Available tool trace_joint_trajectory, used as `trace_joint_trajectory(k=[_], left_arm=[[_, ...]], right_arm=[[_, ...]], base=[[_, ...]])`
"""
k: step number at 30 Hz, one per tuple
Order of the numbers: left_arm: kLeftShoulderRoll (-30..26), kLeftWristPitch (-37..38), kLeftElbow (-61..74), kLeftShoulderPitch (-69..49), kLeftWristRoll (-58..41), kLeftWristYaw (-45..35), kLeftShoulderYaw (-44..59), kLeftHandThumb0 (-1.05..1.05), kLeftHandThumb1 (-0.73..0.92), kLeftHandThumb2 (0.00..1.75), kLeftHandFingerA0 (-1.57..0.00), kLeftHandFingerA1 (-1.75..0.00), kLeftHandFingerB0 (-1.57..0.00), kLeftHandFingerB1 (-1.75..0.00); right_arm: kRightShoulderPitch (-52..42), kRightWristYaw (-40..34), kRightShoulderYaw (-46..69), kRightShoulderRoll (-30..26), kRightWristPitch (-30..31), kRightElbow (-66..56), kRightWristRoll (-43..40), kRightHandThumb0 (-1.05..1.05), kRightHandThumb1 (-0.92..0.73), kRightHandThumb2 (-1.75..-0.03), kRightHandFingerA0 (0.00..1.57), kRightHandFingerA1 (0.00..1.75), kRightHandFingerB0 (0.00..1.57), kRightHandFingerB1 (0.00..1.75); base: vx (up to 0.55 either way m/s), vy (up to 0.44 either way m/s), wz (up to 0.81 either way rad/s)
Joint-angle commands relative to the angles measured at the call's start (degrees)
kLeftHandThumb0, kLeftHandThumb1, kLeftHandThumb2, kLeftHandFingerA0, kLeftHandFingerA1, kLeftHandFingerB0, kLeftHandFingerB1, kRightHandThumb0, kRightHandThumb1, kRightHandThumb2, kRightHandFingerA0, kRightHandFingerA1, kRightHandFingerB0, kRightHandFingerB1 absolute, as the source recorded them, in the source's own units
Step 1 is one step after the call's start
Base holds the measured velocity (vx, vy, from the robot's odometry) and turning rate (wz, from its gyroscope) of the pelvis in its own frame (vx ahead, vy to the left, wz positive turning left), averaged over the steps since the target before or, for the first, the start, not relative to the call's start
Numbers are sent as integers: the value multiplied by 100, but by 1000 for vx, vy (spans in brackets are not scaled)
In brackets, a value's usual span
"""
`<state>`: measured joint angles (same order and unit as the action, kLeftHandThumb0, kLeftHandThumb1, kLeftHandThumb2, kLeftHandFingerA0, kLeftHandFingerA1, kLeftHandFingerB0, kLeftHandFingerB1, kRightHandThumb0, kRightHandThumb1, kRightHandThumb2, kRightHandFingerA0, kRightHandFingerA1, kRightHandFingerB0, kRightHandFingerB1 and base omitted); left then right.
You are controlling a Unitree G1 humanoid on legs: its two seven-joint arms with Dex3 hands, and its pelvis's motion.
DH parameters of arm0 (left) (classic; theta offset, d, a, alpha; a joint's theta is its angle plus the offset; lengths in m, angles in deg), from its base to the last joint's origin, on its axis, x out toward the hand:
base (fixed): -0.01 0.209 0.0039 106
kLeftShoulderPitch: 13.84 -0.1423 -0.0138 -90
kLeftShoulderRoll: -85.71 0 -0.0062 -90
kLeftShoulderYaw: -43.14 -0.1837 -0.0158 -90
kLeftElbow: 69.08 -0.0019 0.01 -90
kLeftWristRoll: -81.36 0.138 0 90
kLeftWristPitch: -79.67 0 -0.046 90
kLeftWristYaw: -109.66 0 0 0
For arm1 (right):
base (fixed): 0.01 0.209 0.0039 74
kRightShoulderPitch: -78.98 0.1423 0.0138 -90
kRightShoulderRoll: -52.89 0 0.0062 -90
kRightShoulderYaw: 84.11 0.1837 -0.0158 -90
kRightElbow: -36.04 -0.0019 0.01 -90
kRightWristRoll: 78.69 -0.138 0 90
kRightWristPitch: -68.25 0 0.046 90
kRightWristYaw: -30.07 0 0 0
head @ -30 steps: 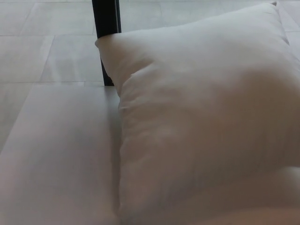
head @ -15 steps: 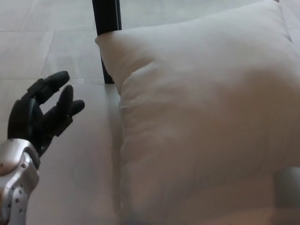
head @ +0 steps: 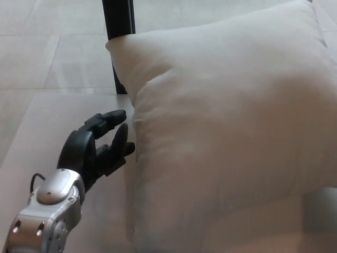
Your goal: The robot uses its left hand to press on the left side of the pillow kept in the middle of the desk and uses its right hand to lift up and the right side of the pillow and turn it over
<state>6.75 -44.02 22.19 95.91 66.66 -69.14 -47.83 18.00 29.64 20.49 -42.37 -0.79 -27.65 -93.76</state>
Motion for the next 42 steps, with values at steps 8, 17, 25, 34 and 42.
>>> trace_joint_trajectory(k=[8, 17, 25, 34, 42], left_arm=[[319, -750, -150, 63, -113, -49, 131, -84, 74, 110, -22, -59, -2, -25], [1099, -837, -734, 176, 292, 336, -281, -89, 73, 99, -14, -55, 0, 0], [1408, -963, -1042, 265, 485, 224, -879, -92, 64, 99, -8, -55, 0, 0], [1692, -1107, -1346, 528, 756, 352, -1344, -61, 61, 89, -49, -85, 0, -13], [1686, -946, -2125, 911, 1383, 207, -2177, -60, 81, 64, -44, -77, -27, -47]], right_arm=[[-78, -18, -559, 370, 48, -249, 464, -84, -90, -68, 46, 43, 36, 31], [630, 1396, -1349, 647, 1206, -1122, -155, -101, -70, -117, 27, 53, 12, 23], [776, 1783, -1972, 885, 1819, -1944, -312, -105, -92, -80, 21, 49, 0, 21], [1205, 2427, -3084, 907, 2098, -1987, -110, -99, -50, -100, 20, 61, 7, 8], [1378, 2440, -3596, 1470, 2426, -1705, -161, -77, -31, -76, 39, 66, 7, 6]], base=[[0, 0, 0], [0, 0, 0], [0, 0, 0], [0, 0, 0], [0, 0, 0]])
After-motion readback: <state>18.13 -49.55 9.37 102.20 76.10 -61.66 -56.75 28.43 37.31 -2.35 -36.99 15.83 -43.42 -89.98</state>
